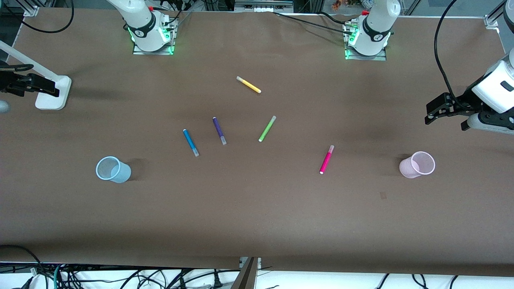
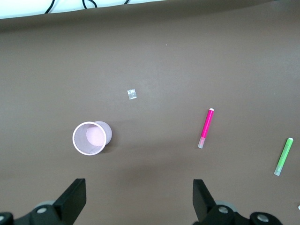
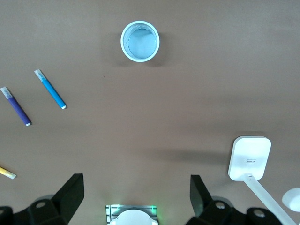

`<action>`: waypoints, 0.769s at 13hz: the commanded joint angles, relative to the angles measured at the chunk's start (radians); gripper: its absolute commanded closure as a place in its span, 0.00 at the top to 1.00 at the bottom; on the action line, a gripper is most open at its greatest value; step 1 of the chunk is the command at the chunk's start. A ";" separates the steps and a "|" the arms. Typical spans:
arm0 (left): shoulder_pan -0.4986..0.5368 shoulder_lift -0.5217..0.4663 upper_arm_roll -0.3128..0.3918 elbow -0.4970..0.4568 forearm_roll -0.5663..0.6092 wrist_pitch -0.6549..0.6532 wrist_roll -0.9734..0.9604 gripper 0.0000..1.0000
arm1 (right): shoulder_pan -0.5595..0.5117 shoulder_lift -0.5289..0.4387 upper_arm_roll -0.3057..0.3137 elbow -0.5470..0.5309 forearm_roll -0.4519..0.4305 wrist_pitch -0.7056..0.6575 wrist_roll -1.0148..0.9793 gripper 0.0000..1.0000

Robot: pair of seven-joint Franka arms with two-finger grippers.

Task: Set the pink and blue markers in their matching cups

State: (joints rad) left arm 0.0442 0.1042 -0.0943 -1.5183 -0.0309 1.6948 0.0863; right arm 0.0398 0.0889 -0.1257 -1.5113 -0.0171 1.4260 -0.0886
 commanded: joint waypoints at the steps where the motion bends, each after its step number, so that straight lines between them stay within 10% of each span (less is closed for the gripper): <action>1: 0.002 0.002 -0.002 0.009 0.000 -0.006 0.013 1.00 | -0.003 0.009 -0.002 0.023 -0.003 -0.013 -0.013 1.00; 10: -0.009 0.029 -0.004 0.012 -0.012 0.028 0.003 1.00 | 0.023 0.037 0.011 0.023 -0.012 -0.010 -0.007 1.00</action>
State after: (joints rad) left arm 0.0420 0.1099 -0.0947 -1.5186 -0.0309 1.6990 0.0862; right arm 0.0501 0.0947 -0.1186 -1.5111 -0.0174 1.4260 -0.0902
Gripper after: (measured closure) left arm 0.000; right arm 0.000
